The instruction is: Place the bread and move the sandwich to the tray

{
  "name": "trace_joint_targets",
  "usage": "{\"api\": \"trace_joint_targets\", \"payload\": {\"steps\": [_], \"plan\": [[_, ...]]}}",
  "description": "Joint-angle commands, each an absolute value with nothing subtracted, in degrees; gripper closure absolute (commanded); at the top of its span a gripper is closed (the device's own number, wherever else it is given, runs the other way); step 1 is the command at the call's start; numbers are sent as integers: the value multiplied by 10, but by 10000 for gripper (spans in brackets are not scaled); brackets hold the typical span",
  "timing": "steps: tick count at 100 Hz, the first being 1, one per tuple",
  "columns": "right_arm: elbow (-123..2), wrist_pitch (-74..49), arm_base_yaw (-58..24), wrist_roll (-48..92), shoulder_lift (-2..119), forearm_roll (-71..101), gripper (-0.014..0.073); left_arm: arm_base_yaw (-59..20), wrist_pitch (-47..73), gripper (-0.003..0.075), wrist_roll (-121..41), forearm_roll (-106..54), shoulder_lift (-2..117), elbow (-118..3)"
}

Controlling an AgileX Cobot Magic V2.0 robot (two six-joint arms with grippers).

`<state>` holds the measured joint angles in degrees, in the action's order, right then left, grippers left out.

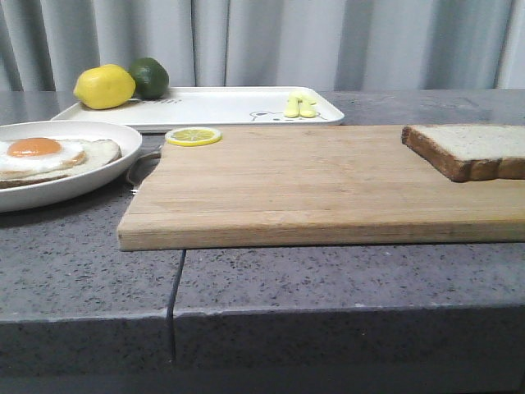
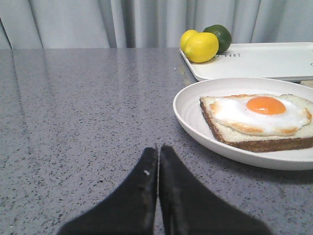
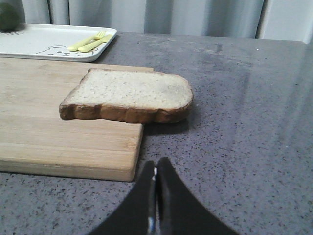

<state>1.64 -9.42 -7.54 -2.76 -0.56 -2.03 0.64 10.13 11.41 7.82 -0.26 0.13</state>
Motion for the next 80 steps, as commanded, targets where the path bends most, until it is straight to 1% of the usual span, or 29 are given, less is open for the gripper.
{"api": "trace_joint_targets", "payload": {"steps": [1,66,80], "plan": [[16,-47,-72,-28,-17,-27,713,4,54,739,120,73,-22,9],[16,-47,-72,-28,-17,-27,713,4,56,739,120,73,-22,9],[16,-18,-72,-28,-17,-30,713,4,40,739,120,54,-22,9]]}}
